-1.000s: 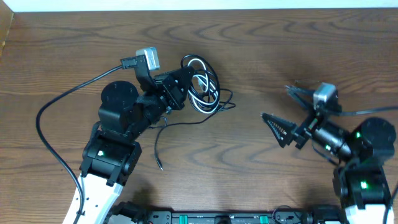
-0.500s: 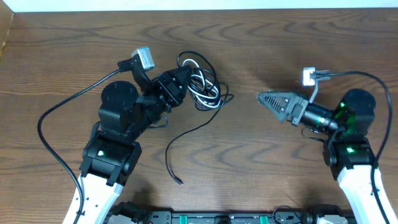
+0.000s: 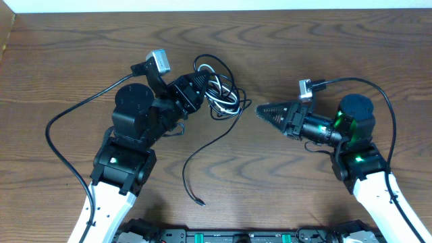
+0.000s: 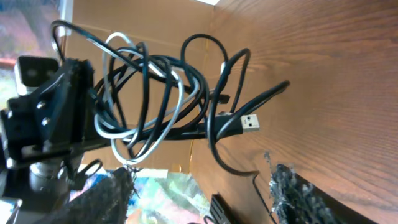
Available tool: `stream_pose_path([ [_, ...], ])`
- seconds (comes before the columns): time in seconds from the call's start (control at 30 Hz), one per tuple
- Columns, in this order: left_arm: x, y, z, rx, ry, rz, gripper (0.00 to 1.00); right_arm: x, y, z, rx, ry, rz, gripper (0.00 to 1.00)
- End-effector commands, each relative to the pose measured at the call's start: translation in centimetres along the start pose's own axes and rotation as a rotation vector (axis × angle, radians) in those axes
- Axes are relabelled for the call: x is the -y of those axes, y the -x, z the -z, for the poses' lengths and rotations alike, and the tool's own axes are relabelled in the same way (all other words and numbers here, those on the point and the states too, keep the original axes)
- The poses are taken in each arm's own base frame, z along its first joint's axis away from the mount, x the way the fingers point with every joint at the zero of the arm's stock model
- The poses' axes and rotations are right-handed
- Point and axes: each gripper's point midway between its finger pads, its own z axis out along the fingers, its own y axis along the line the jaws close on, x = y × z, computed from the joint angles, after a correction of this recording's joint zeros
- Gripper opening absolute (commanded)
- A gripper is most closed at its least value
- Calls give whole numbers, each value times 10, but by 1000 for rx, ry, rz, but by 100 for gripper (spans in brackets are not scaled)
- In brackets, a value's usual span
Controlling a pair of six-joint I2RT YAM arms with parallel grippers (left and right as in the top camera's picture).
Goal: Untangle cables
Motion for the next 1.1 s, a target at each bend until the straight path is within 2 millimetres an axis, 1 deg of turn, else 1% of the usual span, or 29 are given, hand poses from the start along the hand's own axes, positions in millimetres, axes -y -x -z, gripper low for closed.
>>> stream_pose_path([
  [0.0, 20, 7, 4, 13, -59, -14, 8, 3, 8, -7, 69, -41, -31, 65],
  [0.17, 26, 5, 5, -5, -86, -19, 8, 4, 6, -15, 94, -66, -43, 64],
  [0.33, 31, 0, 4, -21, -102, -23, 8, 7, 9, -17, 128, -84, -51, 61],
  [0.47, 37, -7, 3, -37, -121, -30, 7, 16, 14, -19, 150, -116, -36, 59],
  [0.6, 47, -12, 3, -49, -155, -43, 8, 32, 15, -26, 141, -154, -59, 56],
  [0.7, 52, -15, 3, -53, -172, -49, 8, 46, 13, -32, 122, -183, -86, 47],
  [0.8, 53, -14, 3, -51, -176, -51, 7, 61, 11, -36, 106, -215, -115, 34],
  [0.83, 54, -14, 3, -51, -176, -51, 8, 65, 10, -37, 101, -226, -126, 27],
  [0.87, 54, -14, 3, -51, -177, -52, 8, 69, 9, -38, 97, -234, -128, 24],
  [0.93, 54, -13, 4, -46, -177, -52, 8, 75, 10, -38, 91, -250, -101, 18],
  [1.03, 55, -8, 7, -28, -181, -62, 8, 83, 12, -32, 93, -279, -74, 15],
  [1.07, 54, -5, 9, -18, -180, -63, 8, 86, 13, -30, 94, -290, -72, 12],
])
